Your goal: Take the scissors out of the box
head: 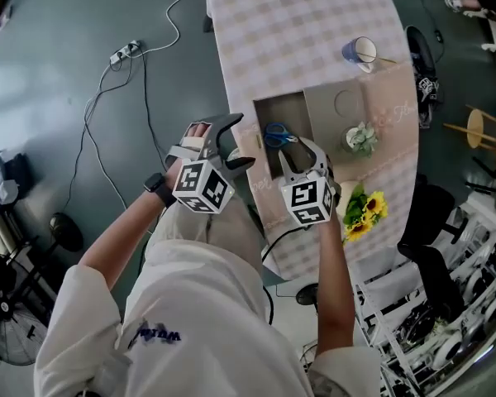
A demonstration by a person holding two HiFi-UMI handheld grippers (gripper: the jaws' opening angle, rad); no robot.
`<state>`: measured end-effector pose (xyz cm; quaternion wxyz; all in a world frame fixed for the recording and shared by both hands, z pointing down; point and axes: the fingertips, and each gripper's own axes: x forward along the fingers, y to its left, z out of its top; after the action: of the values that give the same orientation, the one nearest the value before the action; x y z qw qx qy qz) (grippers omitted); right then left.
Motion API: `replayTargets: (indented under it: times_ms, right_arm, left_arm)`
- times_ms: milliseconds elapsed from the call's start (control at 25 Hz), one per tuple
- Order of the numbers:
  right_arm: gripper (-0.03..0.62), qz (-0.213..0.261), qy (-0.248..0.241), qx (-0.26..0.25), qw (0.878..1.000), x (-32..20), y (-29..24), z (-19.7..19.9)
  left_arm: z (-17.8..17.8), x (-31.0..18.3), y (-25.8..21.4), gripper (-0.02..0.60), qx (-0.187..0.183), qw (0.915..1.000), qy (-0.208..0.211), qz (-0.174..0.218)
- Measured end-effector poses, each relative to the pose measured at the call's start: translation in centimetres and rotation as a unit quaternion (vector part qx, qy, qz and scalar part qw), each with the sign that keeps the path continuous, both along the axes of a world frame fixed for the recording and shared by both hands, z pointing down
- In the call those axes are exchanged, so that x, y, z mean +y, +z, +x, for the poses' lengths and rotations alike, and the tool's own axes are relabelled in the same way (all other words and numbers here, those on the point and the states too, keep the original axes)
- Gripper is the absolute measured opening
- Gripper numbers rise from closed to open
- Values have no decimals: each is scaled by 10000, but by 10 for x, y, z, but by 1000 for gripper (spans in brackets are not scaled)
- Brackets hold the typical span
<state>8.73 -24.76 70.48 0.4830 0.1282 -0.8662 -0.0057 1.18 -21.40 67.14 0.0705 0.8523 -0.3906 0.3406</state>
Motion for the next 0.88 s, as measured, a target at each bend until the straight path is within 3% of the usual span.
replayTargets:
  times_ms: [280, 560, 720, 880]
  right_arm:
    - [166, -549, -624, 490, 9953, 9, 56, -9]
    - [160, -604, -1328, 910, 9851, 14, 87, -17]
    - [156, -577, -1829, 1273, 9732, 18, 105, -17]
    - [109, -781, -2280, 1602, 9572, 24, 109, -18]
  left_arm:
    - [17, -3, 25, 436, -92, 9988, 454, -172]
    - [27, -3, 37, 436, -114, 9977, 641, -209]
    - [29, 0, 39, 436, -88, 9972, 695, -265]
    - [28, 0, 40, 436, -47, 9974, 649, -299]
